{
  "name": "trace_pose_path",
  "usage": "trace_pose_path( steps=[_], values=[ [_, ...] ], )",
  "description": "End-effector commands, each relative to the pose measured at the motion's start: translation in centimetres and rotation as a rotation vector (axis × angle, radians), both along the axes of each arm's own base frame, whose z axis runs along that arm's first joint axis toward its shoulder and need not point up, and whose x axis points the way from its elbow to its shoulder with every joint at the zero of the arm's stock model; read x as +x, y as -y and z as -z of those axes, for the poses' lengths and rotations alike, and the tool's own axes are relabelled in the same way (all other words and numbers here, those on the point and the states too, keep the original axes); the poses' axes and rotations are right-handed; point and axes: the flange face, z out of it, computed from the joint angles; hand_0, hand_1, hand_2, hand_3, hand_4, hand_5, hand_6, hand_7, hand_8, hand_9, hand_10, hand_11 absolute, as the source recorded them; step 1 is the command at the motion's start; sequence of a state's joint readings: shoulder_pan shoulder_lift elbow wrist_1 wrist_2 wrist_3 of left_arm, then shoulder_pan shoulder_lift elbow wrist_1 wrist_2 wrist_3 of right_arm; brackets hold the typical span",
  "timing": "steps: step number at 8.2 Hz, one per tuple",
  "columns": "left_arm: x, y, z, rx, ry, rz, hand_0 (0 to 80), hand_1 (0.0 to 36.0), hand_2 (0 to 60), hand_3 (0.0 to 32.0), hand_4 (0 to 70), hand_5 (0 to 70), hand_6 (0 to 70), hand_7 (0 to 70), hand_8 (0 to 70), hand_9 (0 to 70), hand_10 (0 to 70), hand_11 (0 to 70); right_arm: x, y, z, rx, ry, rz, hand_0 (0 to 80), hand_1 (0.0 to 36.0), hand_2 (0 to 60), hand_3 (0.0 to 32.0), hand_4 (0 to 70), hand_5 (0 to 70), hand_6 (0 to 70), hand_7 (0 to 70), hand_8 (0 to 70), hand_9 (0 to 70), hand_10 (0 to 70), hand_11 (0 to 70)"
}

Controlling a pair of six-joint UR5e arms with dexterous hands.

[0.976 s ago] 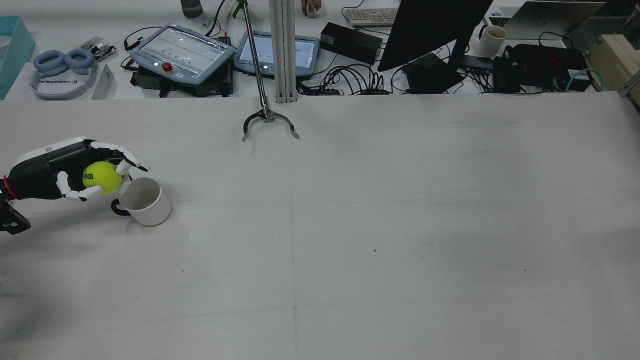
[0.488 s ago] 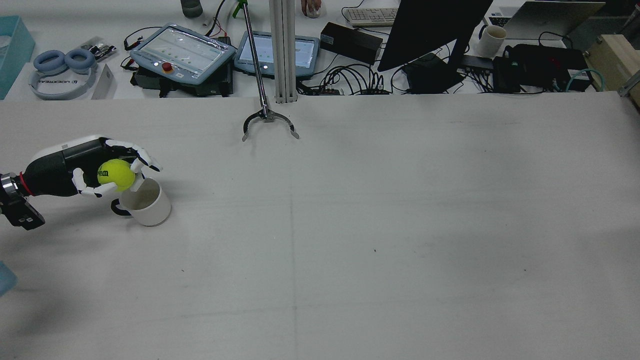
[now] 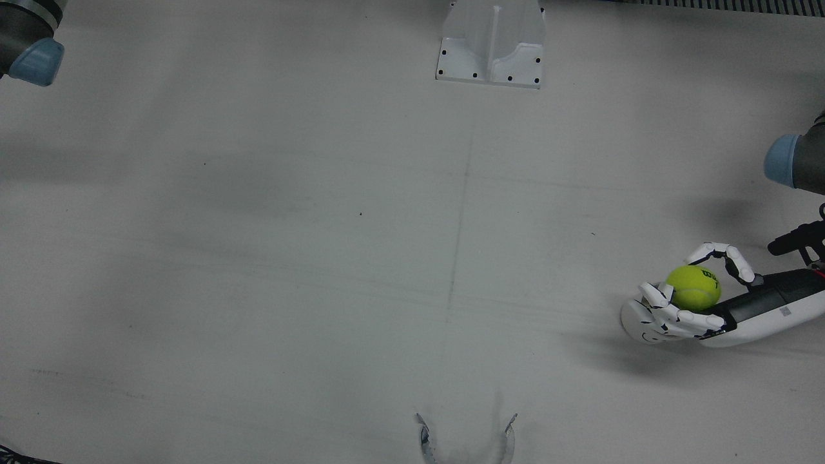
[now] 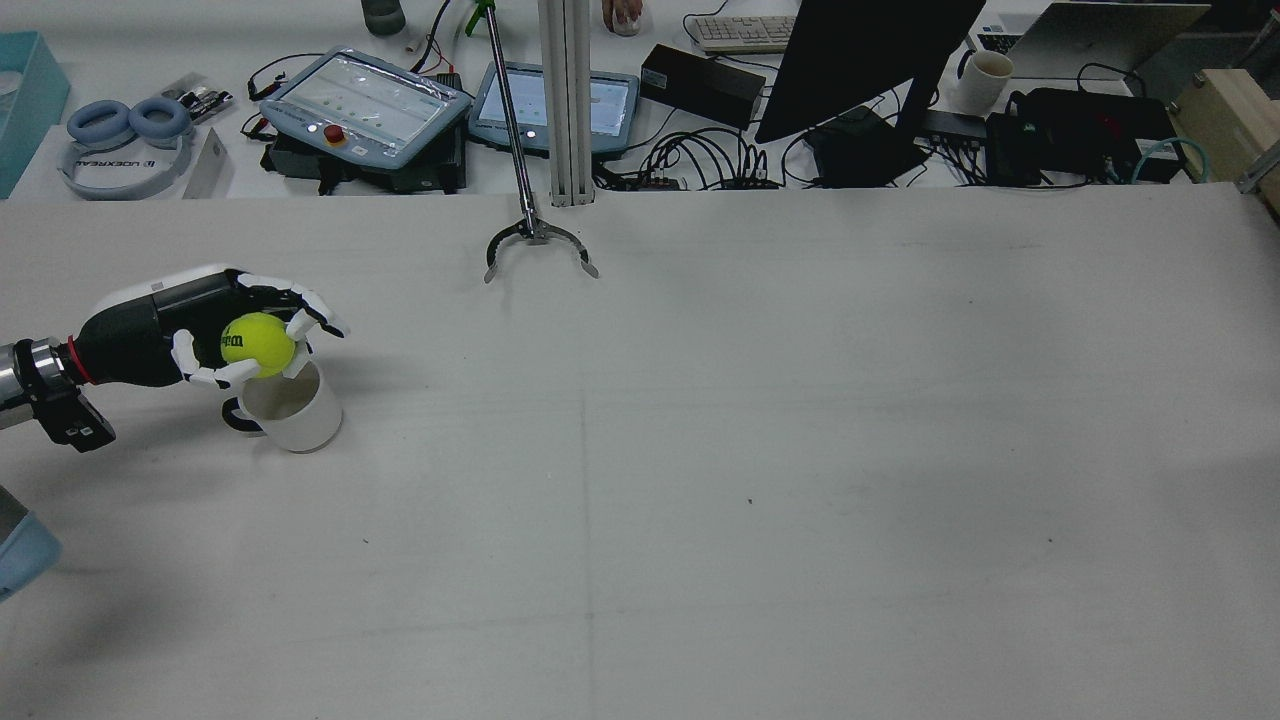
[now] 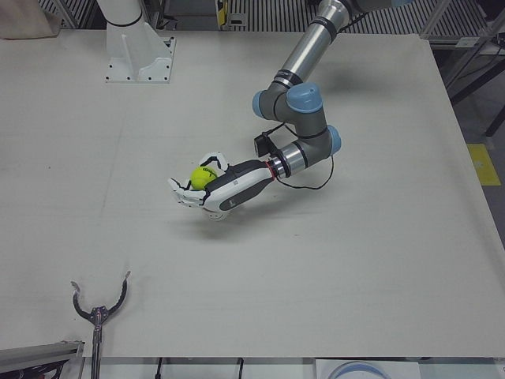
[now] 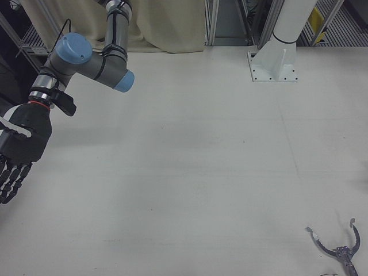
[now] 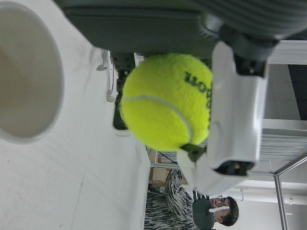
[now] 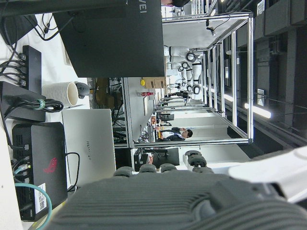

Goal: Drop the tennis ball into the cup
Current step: 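Open the left hand fingers to release the ball into the mug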

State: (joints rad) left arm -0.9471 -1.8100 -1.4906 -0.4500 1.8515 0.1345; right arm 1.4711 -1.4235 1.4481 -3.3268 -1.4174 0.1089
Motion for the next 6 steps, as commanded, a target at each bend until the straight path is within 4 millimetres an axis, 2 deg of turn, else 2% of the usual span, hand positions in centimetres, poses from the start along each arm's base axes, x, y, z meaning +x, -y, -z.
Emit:
trace_pose_path(
  steps=[1,2,3,4,5,6],
  values=[
    [0.65,-0.29,-0.09,0.001,0.0,-0.009,57.3,36.0,60.0,0.0,24.5,15.4,37.3,65.3,13.8,22.5,20.5,33.0,-0.08,0.03,0.01,0.001,0.0,0.002,0.0,0.0,0.0,0.0,0.0,0.0,0.0,0.0,0.0,0.0,0.0,0.0],
    [0.68,-0.24,-0.08,0.002,0.001,-0.008,52.9,36.0,60.0,0.0,15.1,10.1,17.6,51.1,3.9,11.3,13.3,22.2,0.0,0.01,0.01,0.001,0.0,0.0,0.0,0.0,0.0,0.0,0.0,0.0,0.0,0.0,0.0,0.0,0.0,0.0],
    [0.69,-0.25,-0.08,0.004,0.002,-0.009,53.7,36.0,60.0,0.0,12.1,12.1,26.6,41.0,4.4,6.8,10.3,17.9,0.0,0.01,0.01,0.001,0.0,0.0,0.0,0.0,0.0,0.0,0.0,0.0,0.0,0.0,0.0,0.0,0.0,0.0],
    [0.69,-0.25,-0.08,0.004,0.002,-0.009,53.3,36.0,60.0,0.0,11.1,7.9,6.2,39.3,0.6,6.4,8.9,16.0,0.0,-0.01,0.0,0.0,0.0,0.0,0.0,0.0,0.0,0.0,0.0,0.0,0.0,0.0,0.0,0.0,0.0,0.0],
    [0.68,-0.24,-0.08,0.003,0.002,-0.007,53.7,36.0,60.0,0.0,10.3,8.4,7.7,35.7,0.7,5.7,7.8,14.5,0.0,-0.01,0.0,0.0,0.0,0.0,0.0,0.0,0.0,0.0,0.0,0.0,0.0,0.0,0.0,0.0,0.0,0.0],
    [0.68,-0.24,-0.08,0.003,0.002,-0.007,53.7,36.0,60.0,0.0,10.0,9.3,13.6,33.7,2.1,5.3,6.7,13.0,0.0,-0.01,0.0,0.0,0.0,0.0,0.0,0.0,0.0,0.0,0.0,0.0,0.0,0.0,0.0,0.0,0.0,0.0]
  ],
)
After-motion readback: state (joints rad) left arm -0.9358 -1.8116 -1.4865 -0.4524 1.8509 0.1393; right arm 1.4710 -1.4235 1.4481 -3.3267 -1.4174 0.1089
